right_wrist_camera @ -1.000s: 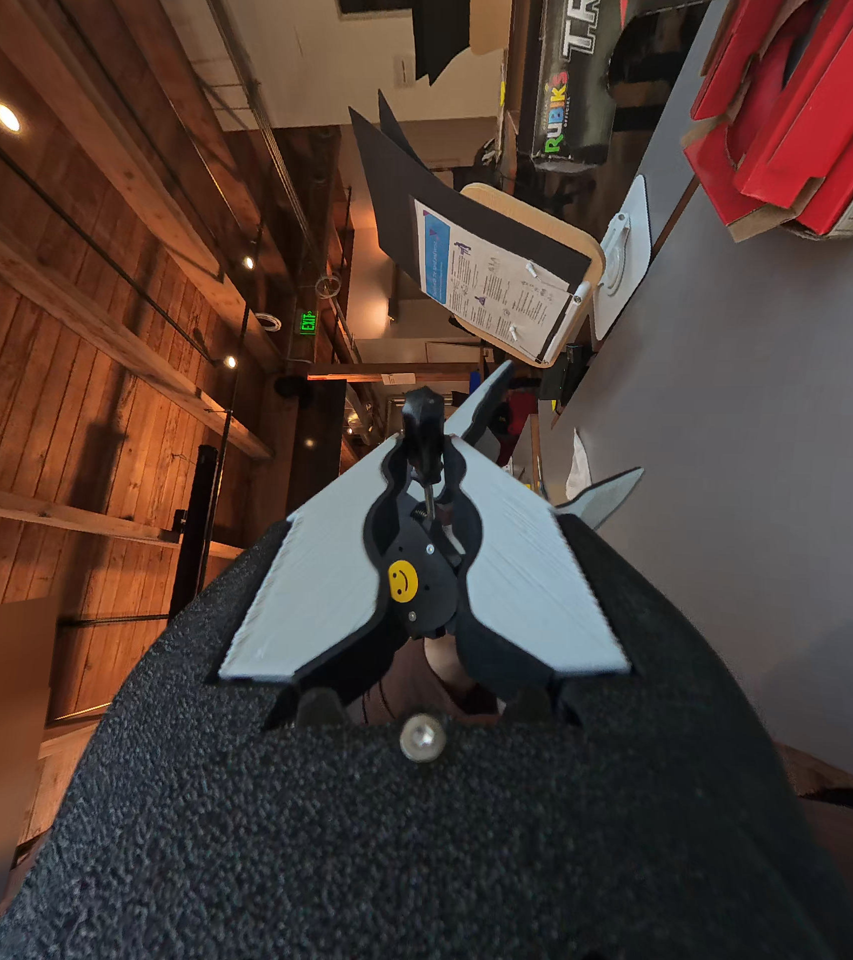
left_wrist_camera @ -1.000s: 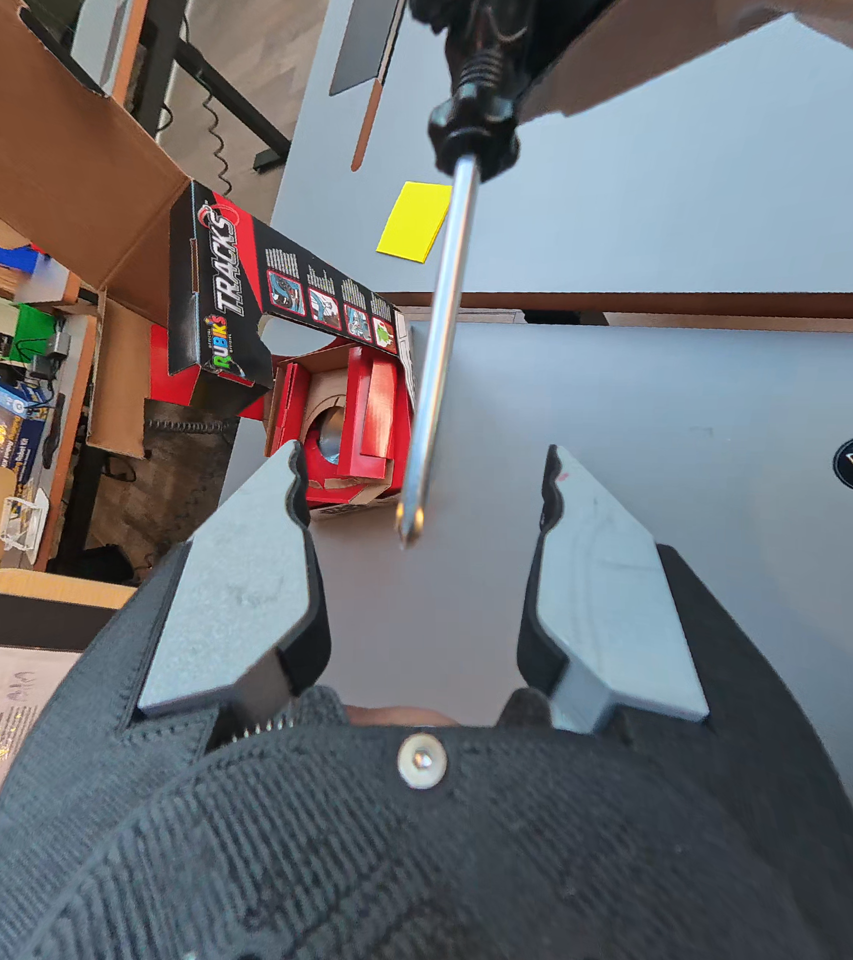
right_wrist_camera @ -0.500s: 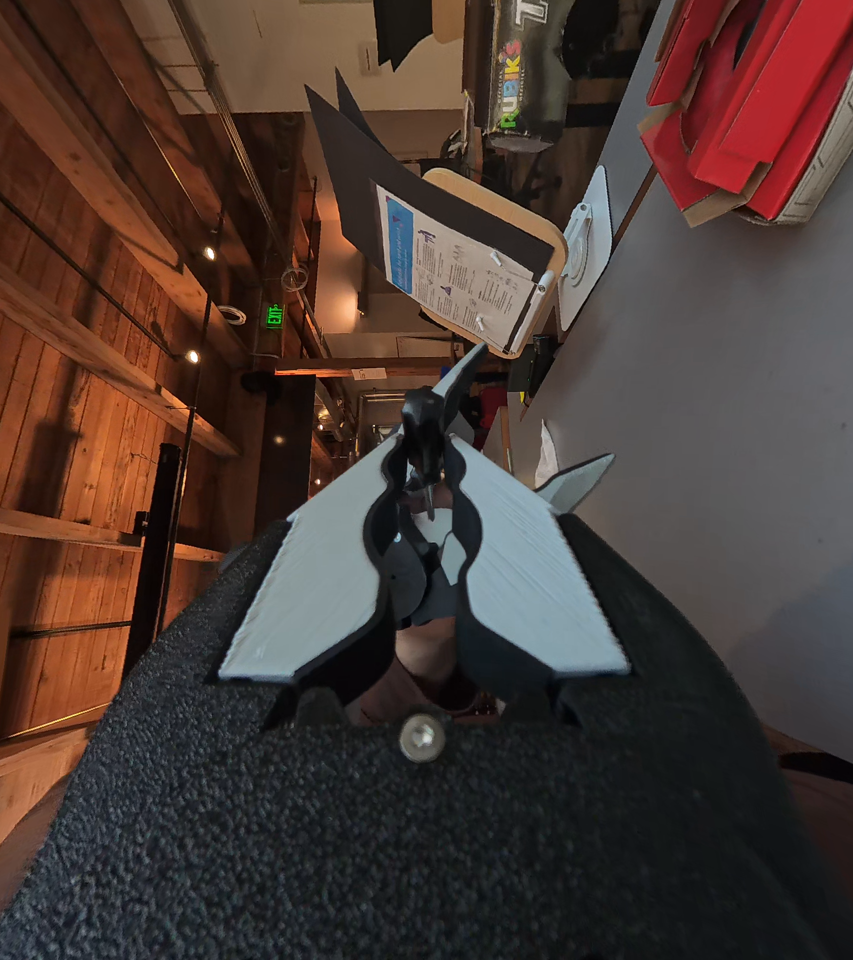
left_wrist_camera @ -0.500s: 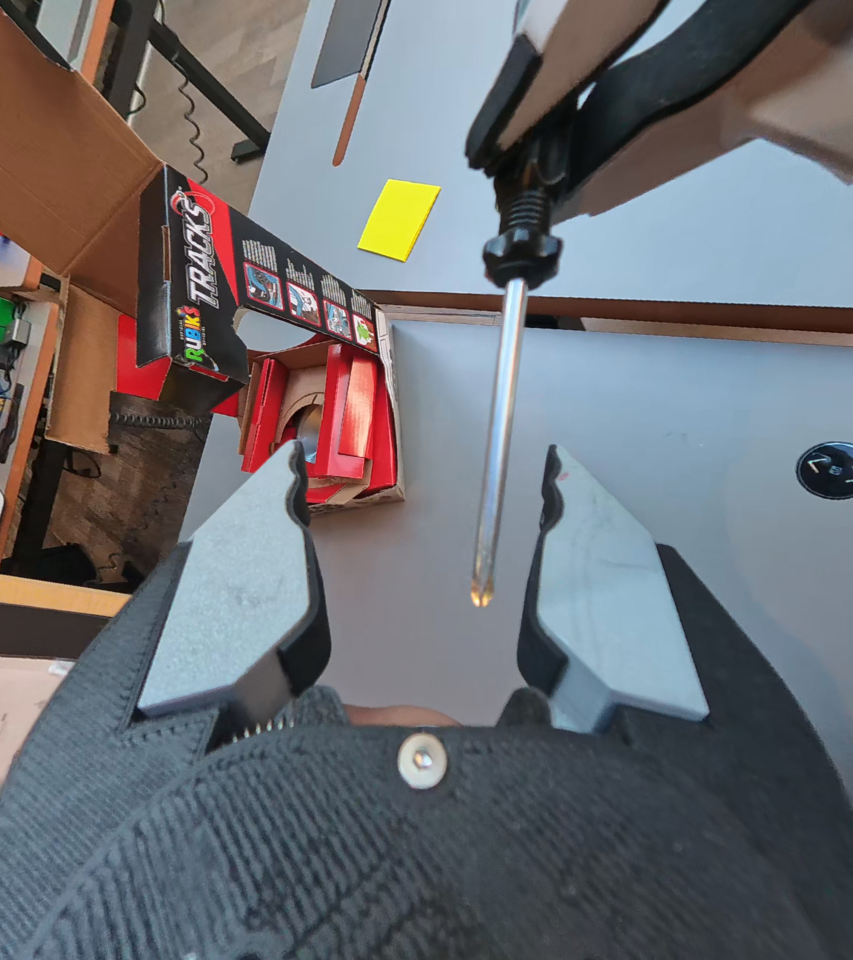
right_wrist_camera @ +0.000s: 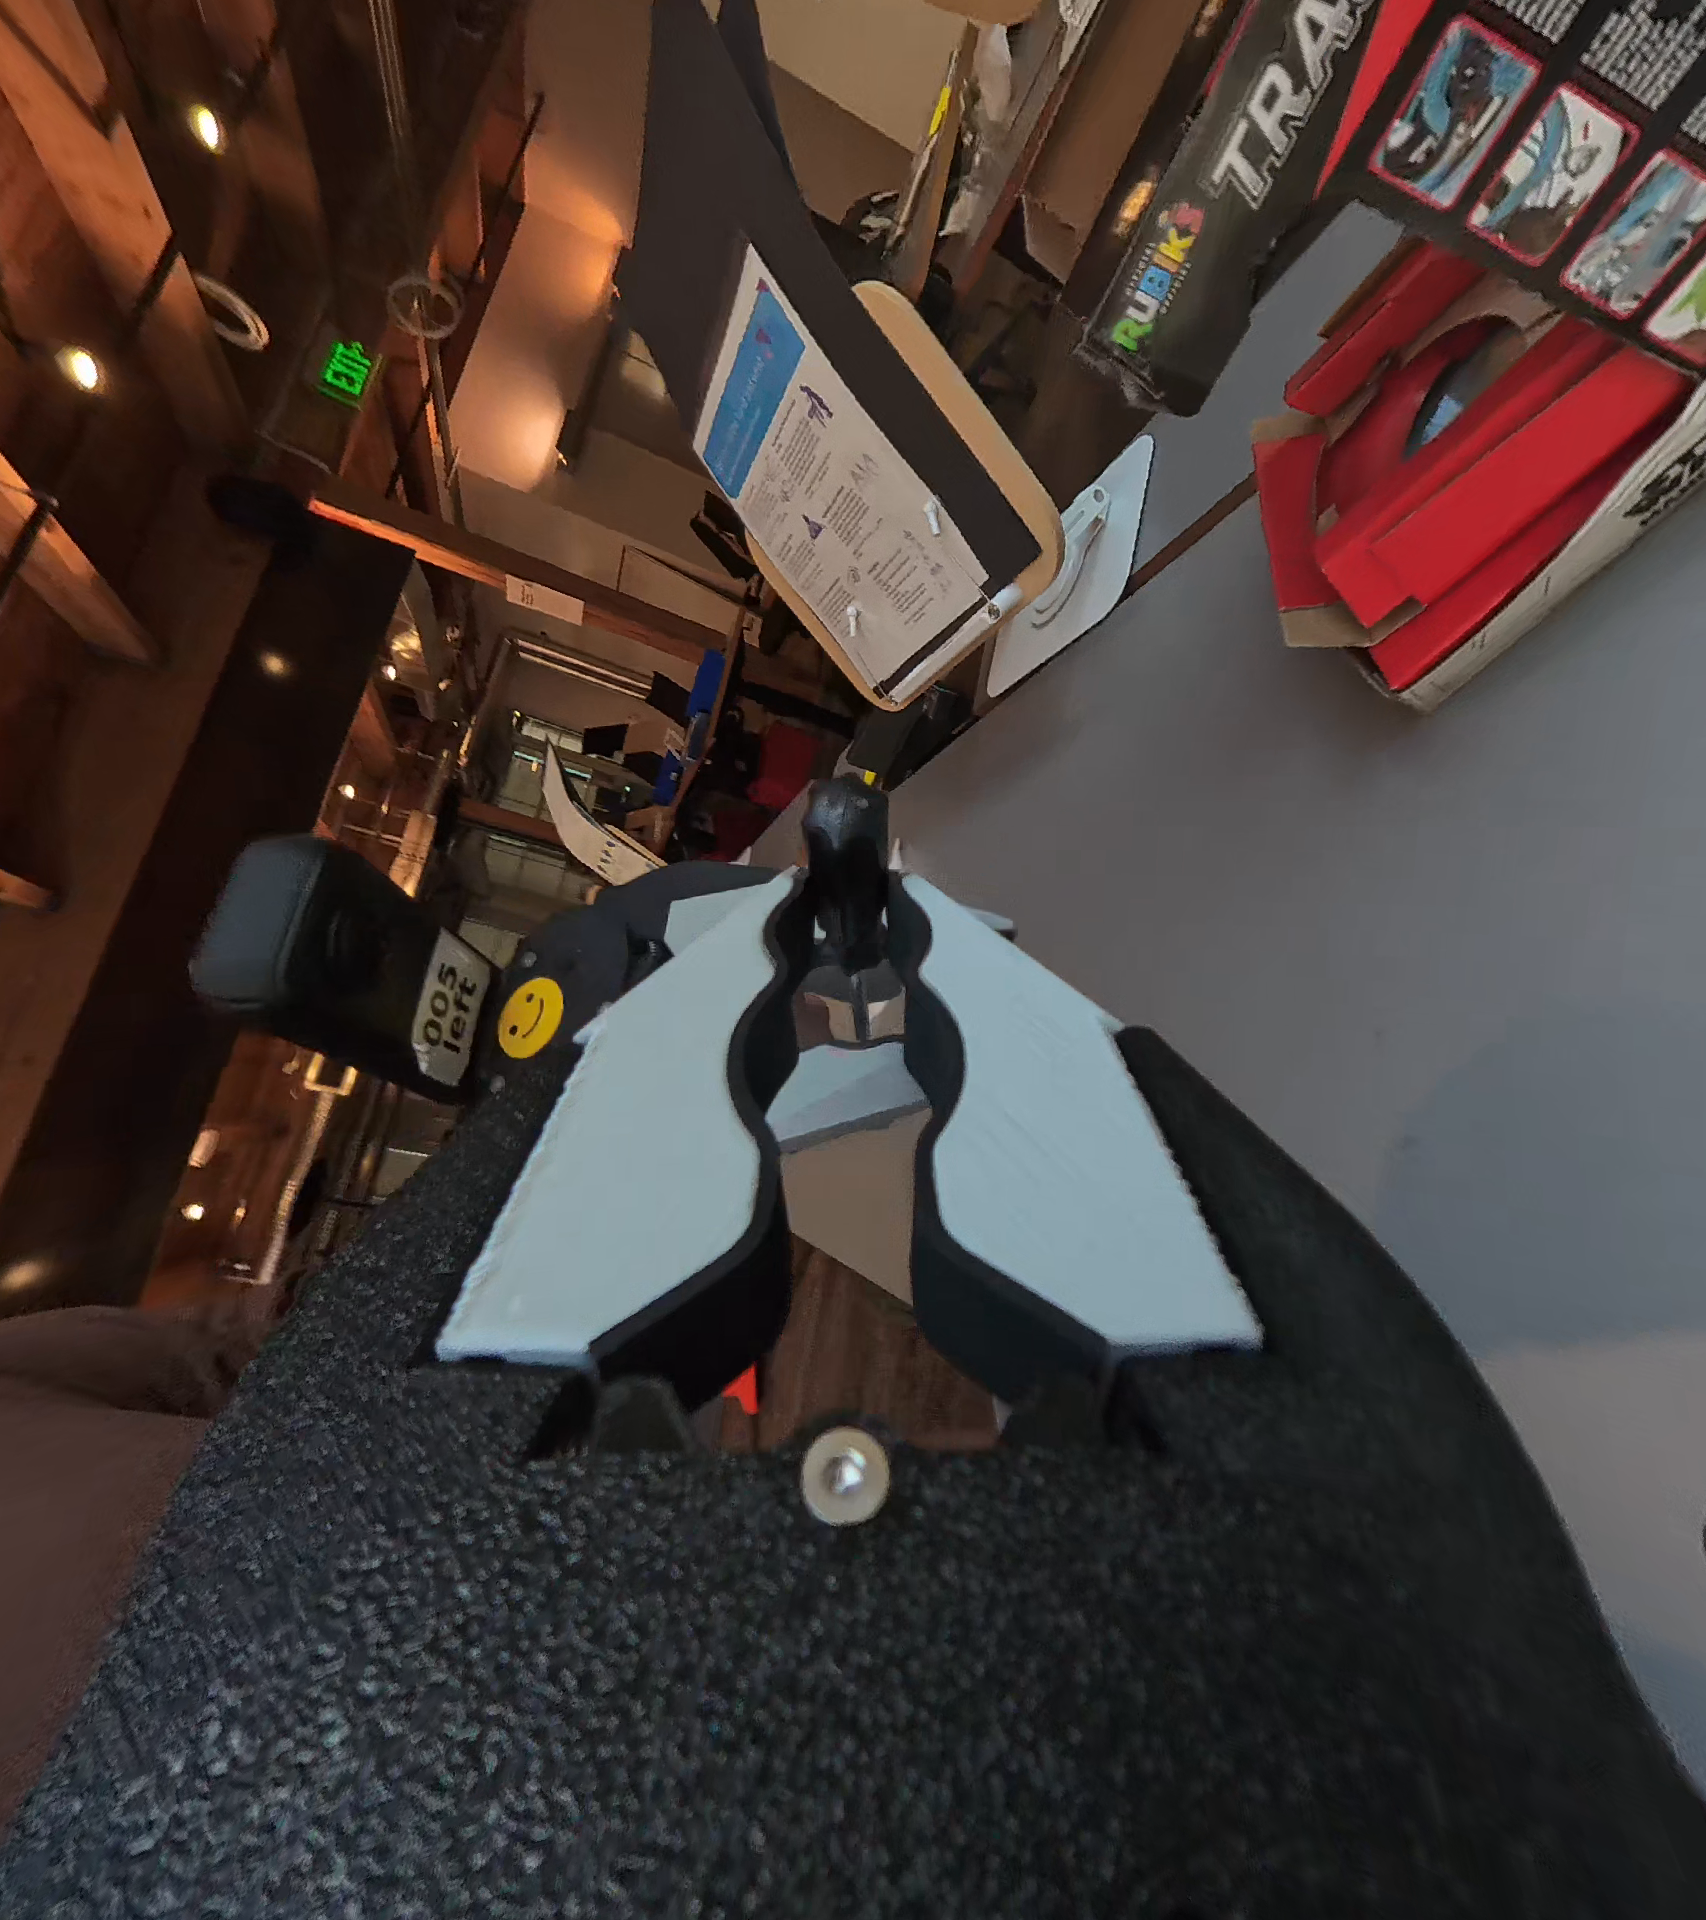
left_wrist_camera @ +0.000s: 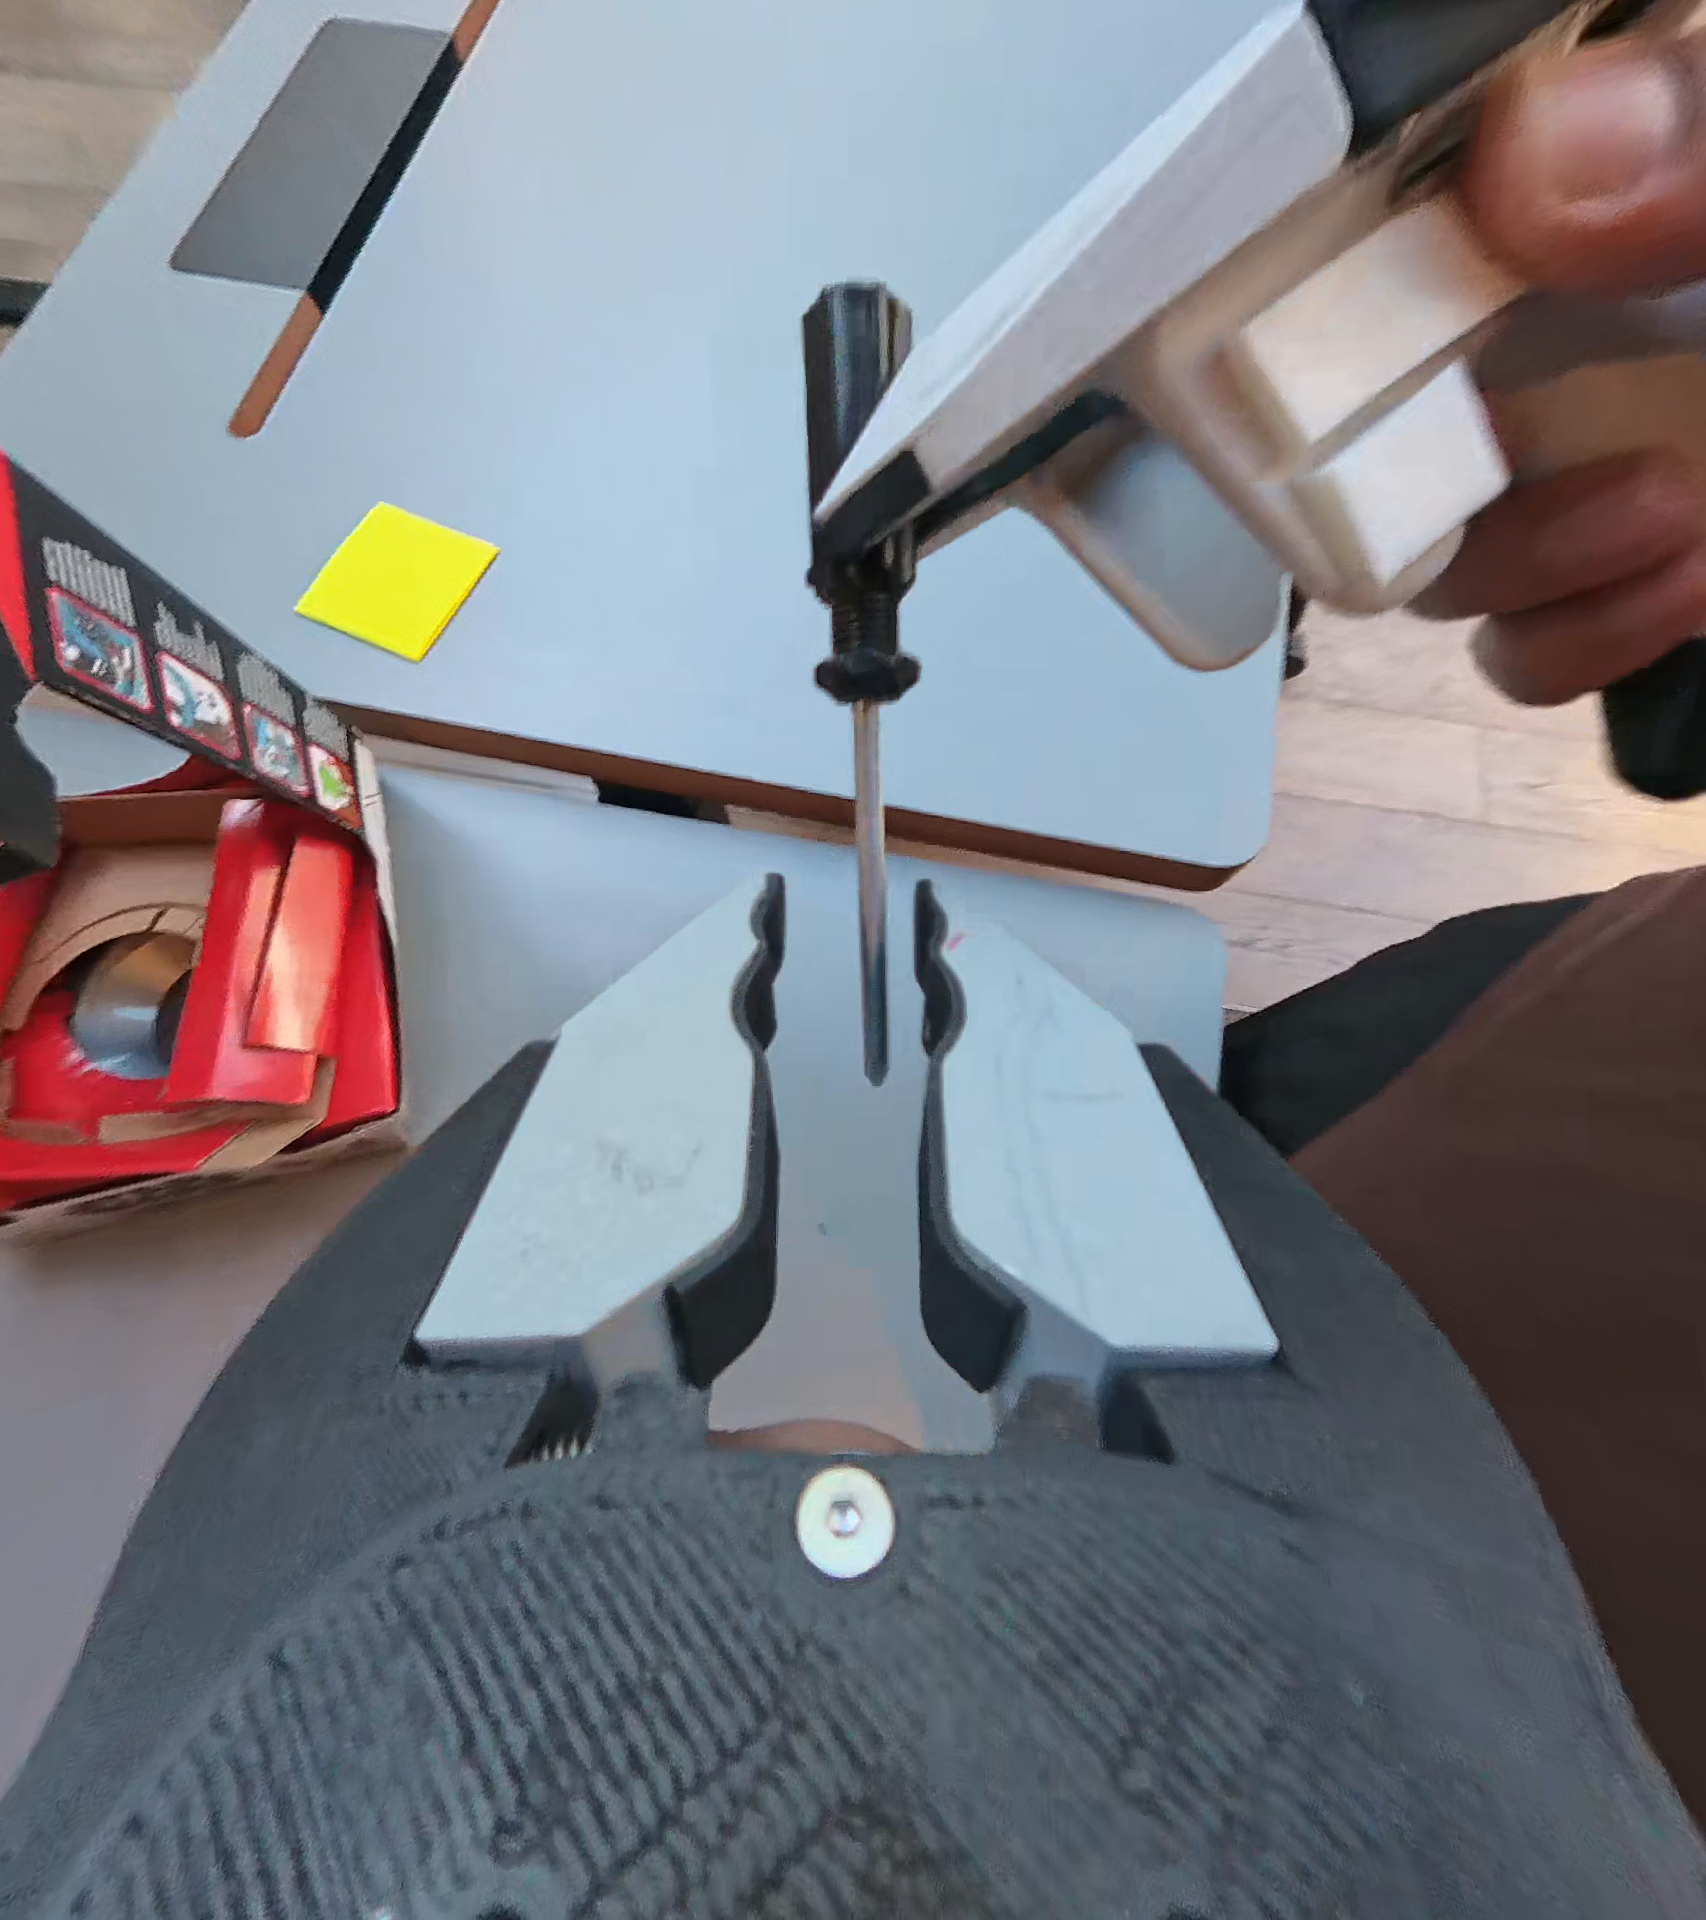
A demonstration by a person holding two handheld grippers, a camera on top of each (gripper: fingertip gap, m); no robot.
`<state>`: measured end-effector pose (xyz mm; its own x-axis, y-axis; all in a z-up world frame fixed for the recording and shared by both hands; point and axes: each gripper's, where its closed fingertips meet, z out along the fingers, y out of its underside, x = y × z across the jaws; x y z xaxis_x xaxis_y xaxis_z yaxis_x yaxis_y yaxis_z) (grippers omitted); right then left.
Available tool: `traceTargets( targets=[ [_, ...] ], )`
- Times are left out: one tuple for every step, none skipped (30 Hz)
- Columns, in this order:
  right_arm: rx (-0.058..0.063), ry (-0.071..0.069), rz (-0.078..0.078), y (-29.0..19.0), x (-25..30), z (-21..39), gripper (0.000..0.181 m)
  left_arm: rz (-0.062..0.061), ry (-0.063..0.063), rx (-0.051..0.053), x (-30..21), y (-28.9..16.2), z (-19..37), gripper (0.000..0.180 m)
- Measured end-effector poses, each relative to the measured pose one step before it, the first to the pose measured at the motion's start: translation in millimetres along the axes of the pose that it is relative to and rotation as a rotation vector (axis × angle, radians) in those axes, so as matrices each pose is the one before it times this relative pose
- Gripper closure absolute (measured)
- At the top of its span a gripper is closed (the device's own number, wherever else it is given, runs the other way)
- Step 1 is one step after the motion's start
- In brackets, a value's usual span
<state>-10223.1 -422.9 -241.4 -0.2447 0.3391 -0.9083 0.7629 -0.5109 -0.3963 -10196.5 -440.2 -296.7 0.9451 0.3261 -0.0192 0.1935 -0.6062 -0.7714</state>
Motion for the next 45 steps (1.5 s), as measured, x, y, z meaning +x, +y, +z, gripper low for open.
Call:
traceTargets(
  targets=[
    [-0.0135,0.0146,-0.0550,0.34,-2.84,0.67,0.170,-0.0127,0.0293,0.0174,3.35,-4.50,-2.03,0.167],
    [-0.0179,0.0159,-0.0665,1.16,-2.54,-0.15,0.170,-0.0162,0.0227,0.0179,2.53,-3.75,-1.03,0.179],
    [-0.0169,0.0126,-0.0725,1.07,-3.78,-0.68,0.170,-0.0164,0.0128,0.0118,0.77,-2.05,-0.32,0.180],
    [-0.0133,0.0123,-0.0718,0.10,-5.41,1.21,0.170,-0.0127,0.0160,0.0095,1.10,-0.77,0.17,0.180],
    [-0.0141,0.0165,-0.0739,-0.16,-5.01,0.94,0.170,-0.0115,0.0146,0.0138,0.69,-0.65,0.24,0.180],
    [-0.0195,0.0153,-0.0748,0.41,-5.16,1.39,0.170,-0.0084,0.0062,0.0100,-0.24,0.26,0.67,0.180],
    [-0.0260,0.0132,-0.0755,0.89,-5.76,1.65,0.169,-0.0007,-0.0025,-0.0001,-0.47,1.70,1.40,0.180],
    [-0.0302,0.0114,-0.0795,2.06,-5.33,0.86,0.170,0.0119,-0.0020,-0.0018,0.10,1.82,1.70,0.180],
    [-0.0332,0.0216,-0.0863,2.64,-3.33,0.89,0.170,0.0208,-0.0052,0.0012,0.67,0.98,1.68,0.180],
    [-0.0395,0.0269,-0.0895,2.17,-4.14,2.74,0.169,0.0285,-0.0114,0.0087,0.76,-0.54,1.15,0.180],
    [-0.0435,0.0183,-0.0765,2.36,-4.40,3.37,0.169,0.0322,-0.0104,0.0282,1.64,-3.25,0.09,0.180],
    [-0.0418,0.0030,-0.0572,1.93,-5.55,3.40,0.169,0.0197,-0.0010,0.0387,2.04,-4.72,-0.16,0.180],
    [-0.0342,0.0001,-0.0434,0.77,-4.77,2.60,0.169,-0.0069,0.0058,0.0355,1.42,-3.69,-0.24,0.180],
    [-0.0249,0.0081,-0.0376,-0.90,-2.51,1.11,0.160,-0.0279,0.0300,0.0442,3.11,-4.30,-0.89,0.180],
    [-0.0212,0.0205,-0.0328,-1.79,-0.07,-0.56,0.145,-0.0369,0.0421,0.0559,4.09,-6.15,-2.46,0.180],
    [-0.0195,0.0190,-0.0316,-2.01,0.34,-2.19,0.133,-0.0324,0.0165,0.0288,0.11,-2.88,-2.67,0.180],
    [-0.0151,0.0070,-0.0325,-2.47,-0.67,-2.65,0.130,-0.0169,0.0160,0.0078,0.35,-0.31,-2.71,0.180],
    [-0.0103,0.0003,-0.0287,-1.94,-0.89,-3.24,0.132,-0.0092,0.0167,0.0135,0.62,-1.07,-3.24,0.180],
    [-0.0077,-0.0067,-0.0197,-0.89,-1.20,-2.81,0.136,-0.0147,0.0118,0.0034,-0.32,0.15,-2.48,0.180],
    [-0.0080,-0.0109,-0.0108,0.66,-1.24,-2.27,0.138,-0.0132,0.0138,-0.0099,-0.13,2.04,-1.84,0.180],
    [-0.0099,-0.0042,-0.0077,2.21,0.41,-1.68,0.139,-0.0036,0.0066,-0.0102,-0.91,2.28,-1.65,0.180],
    [-0.0103,0.0065,-0.0037,3.26,2.71,-1.07,0.139,0.0057,-0.0047,-0.0082,-1.65,1.84,-1.64,0.180],
    [-0.0041,-0.0026,0.0065,2.63,2.02,-0.47,0.140,0.0090,-0.0055,-0.0166,-1.39,2.69,-1.06,0.180],
    [0.0106,-0.0223,0.0237,0.48,-0.80,-0.66,0.141,0.0109,-0.0064,-0.0193,-0.85,3.18,-0.29,0.180],
    [0.0195,-0.0342,0.0392,-1.68,-2.48,-0.26,0.140,0.0138,-0.0024,-0.0077,0.58,1.30,0.27,0.180],
    [0.0174,-0.0307,0.0417,-1.85,-2.30,0.62,0.136,0.0108,0.0070,-0.0072,2.67,0.72,0.65,0.180],
    [0.0124,-0.0255,0.0298,-1.16,-2.19,1.44,0.135,0.0099,0.0066,-0.0060,3.18,0.19,1.18,0.180],
    [0.0098,-0.0201,0.0102,-0.67,-1.74,2.53,0.144,0.0067,0.0058,-0.0034,3.09,-0.59,1.69,0.180],
    [0.0097,-0.0165,0.0005,-0.20,-1.61,3.21,0.162,0.0032,0.0001,-0.0095,1.97,0.26,2.25,0.180],
    [0.0098,-0.0215,0.0081,-0.60,-2.10,3.10,0.169,-0.0020,-0.0084,-0.0099,-0.02,0.41,2.01,0.180],
    [0.0029,-0.0149,0.0159,-0.36,-0.64,2.09,0.169,-0.0144,-0.0072,-0.0121,-1.31,0.99,1.16,0.180],
    [-0.0040,0.0084,0.0081,0.18,3.09,0.35,0.169,-0.0179,0.0069,-0.0129,-0.31,1.31,0.56,0.180],
    [-0.0035,0.0193,0.0039,-0.39,4.87,-1.37,0.169,-0.0189,0.0111,-0.0155,-0.15,1.93,0.16,0.180],
    [0.0018,0.0154,0.0075,-1.19,4.47,-2.38,0.170,-0.0128,0.0079,-0.0115,-0.68,1.94,-1.05,0.180],
    [0.0022,0.0079,0.0090,-1.07,3.55,-2.71,0.170,-0.0110,-0.0139,0.0008,-3.18,0.28,-2.20,0.180],
    [0.0017,0.0049,0.0066,-0.64,3.16,-2.68,0.170,-0.0177,-0.0375,0.0081,-6.28,-1.05,-3.20,0.180],
    [0.0044,0.0000,0.0054,-0.53,1.71,-2.42,0.169,-0.0156,-0.0277,0.0020,-5.00,-1.11,-3.16,0.180],
    [0.0029,0.0055,0.0066,0.00,2.19,-1.62,0.169,0.0017,0.0258,-0.0027,3.22,-1.31,-2.80,0.159],
    [-0.0036,0.0227,0.0011,1.39,4.38,-0.81,0.169,0.0004,0.0469,0.0073,6.34,-3.56,-1.94,0.146],
    [-0.0078,0.0210,-0.0067,2.39,3.58,-0.21,0.169,-0.0166,0.0010,0.0071,0.44,-3.98,-0.93,0.145],
    [-0.0025,0.0028,-0.0008,1.52,0.50,0.48,0.169,-0.0076,0.0019,0.0036,0.58,-3.50,-0.38,0.140],
    [0.0056,-0.0075,0.0077,0.22,-1.51,0.33,0.169,-0.0021,0.0000,0.0034,-0.03,-3.14,0.10,0.140],
    [0.0043,-0.0059,0.0090,0.17,-1.18,0.30,0.169,-0.0011,-0.0066,0.0060,-1.17,-2.79,-0.04,0.143],
    [-0.0005,-0.0016,0.0042,0.68,-0.32,0.64,0.169,-0.0010,-0.0097,0.0060,-1.44,-2.09,-0.20,0.147],
    [-0.0030,0.0025,-0.0010,0.86,0.42,0.63,0.169,0.0000,-0.0006,0.0032,-0.36,-1.88,-0.09,0.150]
  ],
)
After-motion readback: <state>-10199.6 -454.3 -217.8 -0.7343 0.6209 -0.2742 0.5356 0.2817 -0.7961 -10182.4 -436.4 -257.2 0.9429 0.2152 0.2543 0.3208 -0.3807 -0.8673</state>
